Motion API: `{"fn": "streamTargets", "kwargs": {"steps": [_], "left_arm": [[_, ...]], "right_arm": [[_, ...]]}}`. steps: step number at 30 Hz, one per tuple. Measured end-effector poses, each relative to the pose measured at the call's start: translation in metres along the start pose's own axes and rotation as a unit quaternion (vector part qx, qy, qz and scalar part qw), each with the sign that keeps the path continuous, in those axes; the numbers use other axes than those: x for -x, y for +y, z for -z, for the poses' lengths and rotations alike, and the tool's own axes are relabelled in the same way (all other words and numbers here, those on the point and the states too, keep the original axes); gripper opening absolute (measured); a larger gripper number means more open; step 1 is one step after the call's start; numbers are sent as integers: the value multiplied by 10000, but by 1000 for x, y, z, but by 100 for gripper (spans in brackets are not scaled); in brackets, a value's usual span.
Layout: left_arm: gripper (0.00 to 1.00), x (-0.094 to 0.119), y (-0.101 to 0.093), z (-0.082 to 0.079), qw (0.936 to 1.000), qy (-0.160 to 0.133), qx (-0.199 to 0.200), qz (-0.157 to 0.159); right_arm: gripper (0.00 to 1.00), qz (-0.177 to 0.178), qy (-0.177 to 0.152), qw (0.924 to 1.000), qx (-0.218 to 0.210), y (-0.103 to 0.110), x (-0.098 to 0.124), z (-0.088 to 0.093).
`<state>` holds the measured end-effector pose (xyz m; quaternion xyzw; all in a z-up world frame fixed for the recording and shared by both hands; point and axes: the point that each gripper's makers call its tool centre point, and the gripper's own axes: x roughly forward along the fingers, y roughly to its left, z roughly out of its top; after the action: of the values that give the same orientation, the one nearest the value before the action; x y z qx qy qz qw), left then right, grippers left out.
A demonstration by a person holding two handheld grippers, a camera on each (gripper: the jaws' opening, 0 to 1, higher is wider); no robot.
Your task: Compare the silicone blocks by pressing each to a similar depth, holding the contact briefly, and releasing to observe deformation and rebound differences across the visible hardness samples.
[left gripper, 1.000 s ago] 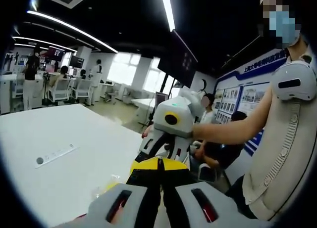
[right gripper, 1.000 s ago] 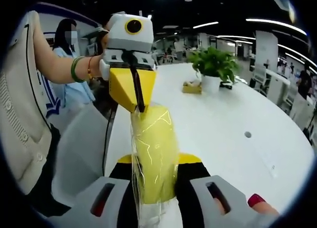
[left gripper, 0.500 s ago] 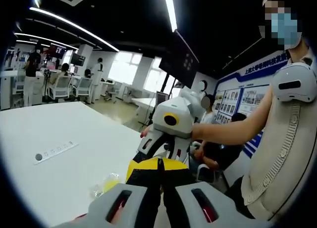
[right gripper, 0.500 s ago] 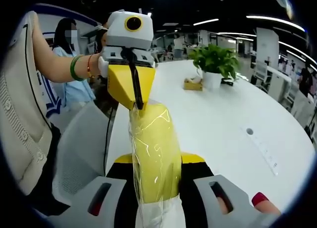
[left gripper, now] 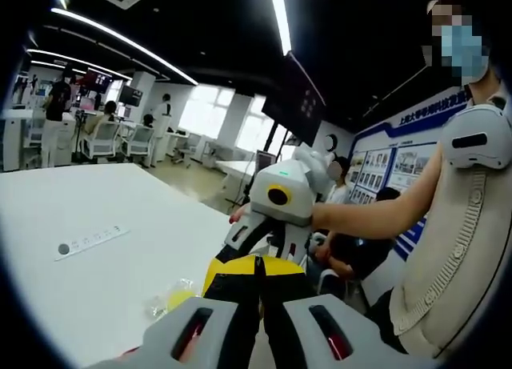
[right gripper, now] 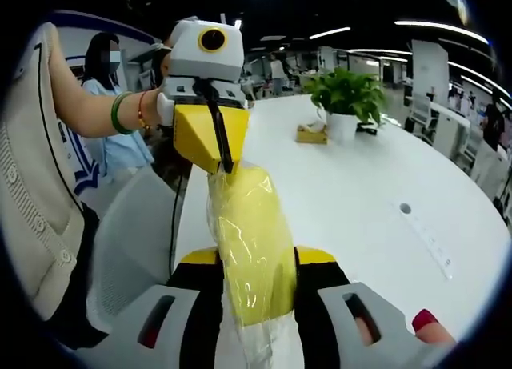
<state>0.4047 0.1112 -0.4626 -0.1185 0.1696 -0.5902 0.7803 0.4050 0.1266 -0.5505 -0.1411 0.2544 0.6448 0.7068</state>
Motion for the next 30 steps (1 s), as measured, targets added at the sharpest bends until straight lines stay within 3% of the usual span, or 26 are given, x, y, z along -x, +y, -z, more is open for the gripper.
{"fn": "streamTargets", "kwargs": {"steps": [13, 22, 25, 30], "left_arm": [[0, 11, 6, 5, 9998, -77, 129, -135], [0, 21, 12, 9, 9992, -186, 220, -264], [0, 24, 13, 11, 9990, -196, 254, -315], [0, 28, 18, 14, 9983, -192, 326, -437]], "right_arm": [[36, 271, -171, 9995, 42, 0, 4, -9], [49, 587, -383, 9975, -35, 1, 14, -15], [52, 725, -514, 9960, -112, 1, 19, -17], [55, 1030, -1114, 9877, -385, 3, 33, -28]]}}
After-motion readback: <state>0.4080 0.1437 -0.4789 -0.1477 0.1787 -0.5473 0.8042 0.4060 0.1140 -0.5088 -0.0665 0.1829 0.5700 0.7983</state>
